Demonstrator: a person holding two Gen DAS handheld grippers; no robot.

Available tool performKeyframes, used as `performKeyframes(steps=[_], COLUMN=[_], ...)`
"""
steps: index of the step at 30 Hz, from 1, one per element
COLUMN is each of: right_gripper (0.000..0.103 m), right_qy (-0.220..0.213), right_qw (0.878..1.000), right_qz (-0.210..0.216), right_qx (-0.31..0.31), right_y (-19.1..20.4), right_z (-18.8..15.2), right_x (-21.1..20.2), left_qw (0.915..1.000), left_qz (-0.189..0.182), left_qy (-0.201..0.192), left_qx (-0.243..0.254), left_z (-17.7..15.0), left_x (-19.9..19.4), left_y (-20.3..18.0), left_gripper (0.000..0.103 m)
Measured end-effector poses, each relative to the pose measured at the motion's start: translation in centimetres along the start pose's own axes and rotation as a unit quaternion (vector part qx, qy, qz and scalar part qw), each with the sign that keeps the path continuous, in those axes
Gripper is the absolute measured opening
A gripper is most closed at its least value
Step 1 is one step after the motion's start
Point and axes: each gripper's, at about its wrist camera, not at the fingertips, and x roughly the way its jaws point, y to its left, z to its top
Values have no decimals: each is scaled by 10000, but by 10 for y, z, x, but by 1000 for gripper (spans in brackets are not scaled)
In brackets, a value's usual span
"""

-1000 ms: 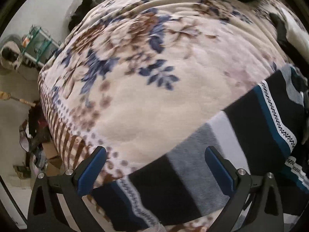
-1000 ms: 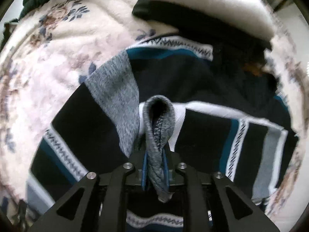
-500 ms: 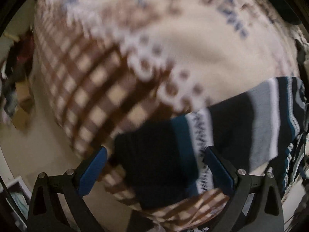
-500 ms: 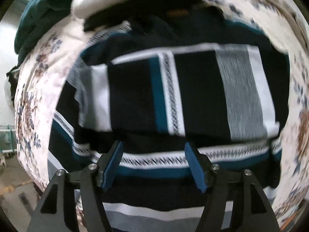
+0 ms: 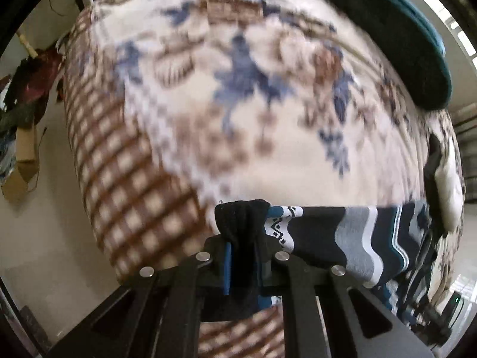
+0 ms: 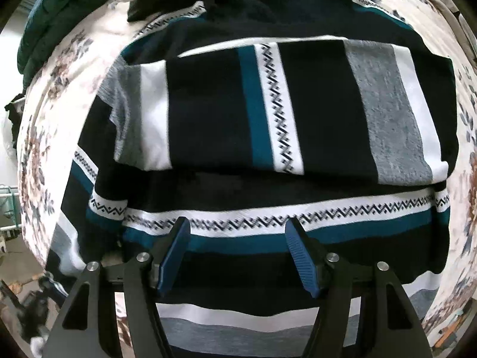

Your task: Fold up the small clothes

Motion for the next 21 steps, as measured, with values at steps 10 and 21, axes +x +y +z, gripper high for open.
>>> performKeyframes(steps=[10,21], right_gripper=[68,68], right_qy=[18,103], right_qw=[10000,9999], right_qz=[-9,58], right_qx=[-7,47], right_y=[14,25], right_z=[11,1], right_x=[-3,8], left_qw=[9993,9452], left_qz=[-340,-1758], left_qy=[10,465], left_qx=[-123,-2713], left_z=[79,-12], left_x=[26,48], left_y=[11,99], left_gripper=[23,64])
